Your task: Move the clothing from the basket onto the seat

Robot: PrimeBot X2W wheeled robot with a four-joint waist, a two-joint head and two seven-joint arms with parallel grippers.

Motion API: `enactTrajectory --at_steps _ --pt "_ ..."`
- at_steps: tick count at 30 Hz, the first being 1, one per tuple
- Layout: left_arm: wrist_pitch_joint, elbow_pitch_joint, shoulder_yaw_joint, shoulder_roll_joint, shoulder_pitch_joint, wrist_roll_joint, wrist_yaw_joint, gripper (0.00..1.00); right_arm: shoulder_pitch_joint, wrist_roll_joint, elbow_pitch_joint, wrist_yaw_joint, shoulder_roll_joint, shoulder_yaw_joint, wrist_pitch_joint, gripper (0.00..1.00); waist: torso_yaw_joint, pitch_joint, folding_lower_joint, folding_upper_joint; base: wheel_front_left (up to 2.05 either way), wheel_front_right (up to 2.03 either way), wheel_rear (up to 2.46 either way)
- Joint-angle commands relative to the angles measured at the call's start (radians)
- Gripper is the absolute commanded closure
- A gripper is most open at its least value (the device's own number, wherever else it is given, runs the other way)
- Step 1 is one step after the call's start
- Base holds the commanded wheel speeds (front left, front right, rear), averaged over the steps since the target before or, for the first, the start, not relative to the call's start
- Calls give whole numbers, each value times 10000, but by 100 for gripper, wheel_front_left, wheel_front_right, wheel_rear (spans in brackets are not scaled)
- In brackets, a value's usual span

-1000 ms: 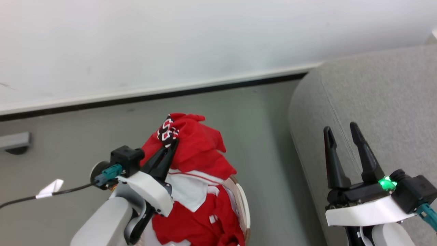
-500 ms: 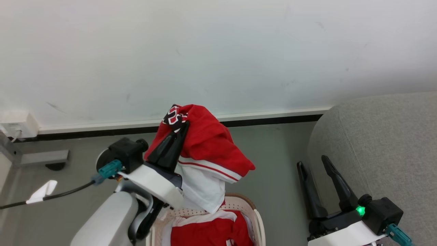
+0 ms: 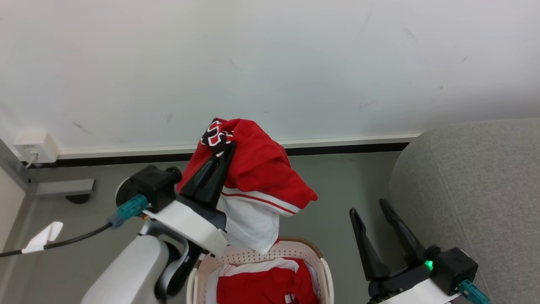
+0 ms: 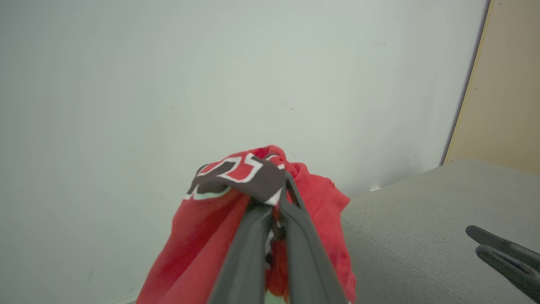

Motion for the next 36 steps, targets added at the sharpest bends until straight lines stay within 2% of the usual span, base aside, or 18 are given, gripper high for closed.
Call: enactTrajectory --at_steps 1,8,14,27,32,36 --pt "-27 -72 -23 62 168 -115 22 100 -93 -107 97 -21 -38 93 7 0 43 16 1 -1 0 0 0" --pt "-171 -3 -343 -124 313 34 -87 100 -419 -495 1180 -21 -40 726 8 0 295 -22 1 -1 0 0 0" --pt "-157 94 -739 -327 335 121 -224 100 -1248 -759 2348 -21 -40 1690 8 0 654 -149 1 -1 0 0 0" --pt "59 438 -1827 -866 394 280 -591 100 -2892 -216 3609 -21 -479 3691 8 0 1843 -472 1 -1 0 0 0" --pt "71 469 -2086 -994 296 289 -676 100 -3220 -284 3885 -21 -581 4001 6 0 2160 -470 1 -1 0 0 0" --pt "148 546 -2259 -1048 280 203 -727 100 -3272 -681 3810 -21 -522 3629 6 0 2357 -452 1 -1 0 0 0"
